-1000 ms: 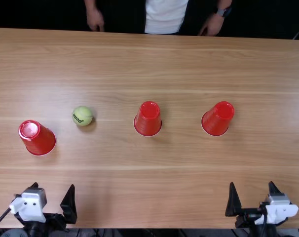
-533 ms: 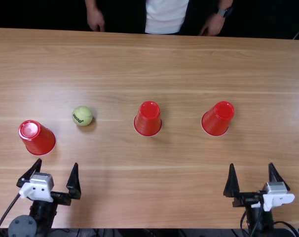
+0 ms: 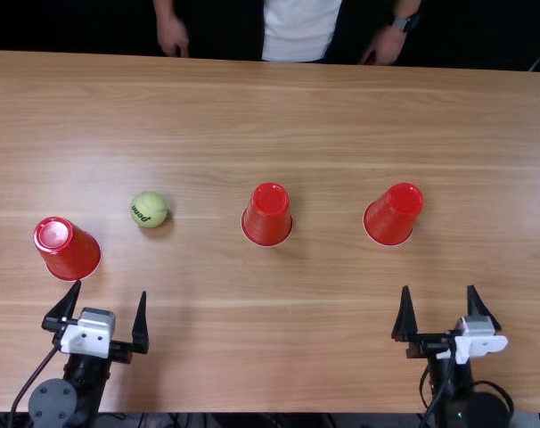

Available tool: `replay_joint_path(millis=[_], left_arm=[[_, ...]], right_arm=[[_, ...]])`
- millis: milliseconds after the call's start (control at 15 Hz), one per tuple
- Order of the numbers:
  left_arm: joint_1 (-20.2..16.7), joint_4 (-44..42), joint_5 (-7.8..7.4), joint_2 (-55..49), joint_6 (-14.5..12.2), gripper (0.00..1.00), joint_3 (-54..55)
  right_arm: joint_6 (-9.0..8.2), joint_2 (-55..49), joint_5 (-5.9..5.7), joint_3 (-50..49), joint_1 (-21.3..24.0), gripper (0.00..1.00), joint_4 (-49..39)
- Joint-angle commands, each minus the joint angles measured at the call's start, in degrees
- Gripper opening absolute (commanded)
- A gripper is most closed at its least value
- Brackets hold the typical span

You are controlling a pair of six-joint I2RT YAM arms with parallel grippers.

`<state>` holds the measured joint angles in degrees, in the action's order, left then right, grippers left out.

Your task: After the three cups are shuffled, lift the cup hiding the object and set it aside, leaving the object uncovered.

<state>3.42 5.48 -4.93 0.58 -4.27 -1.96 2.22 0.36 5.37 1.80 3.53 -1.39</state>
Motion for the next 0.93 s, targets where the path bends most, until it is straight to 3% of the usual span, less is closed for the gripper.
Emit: replay_joint_path(millis=[0,67,867], left_arm=[[0.27,0.11,-0.87,-0.58,-0.79,1.0,1.96],[0.27,0.22,-0.13,-0.58,-0.79,1.0,1.96],[0.18,0.43,-0.03,-0.58,-0.68,1.0,1.87]], right_arm=[[-0.43,-0.36,-0.2,-0.4,0.6,1.0,-0.76],[-0.43,-0.36,-0.09,-0.48,0.6,1.0,-0.76],[-0.43,-0.36,0.12,-0.57,0.6,1.0,-0.76]])
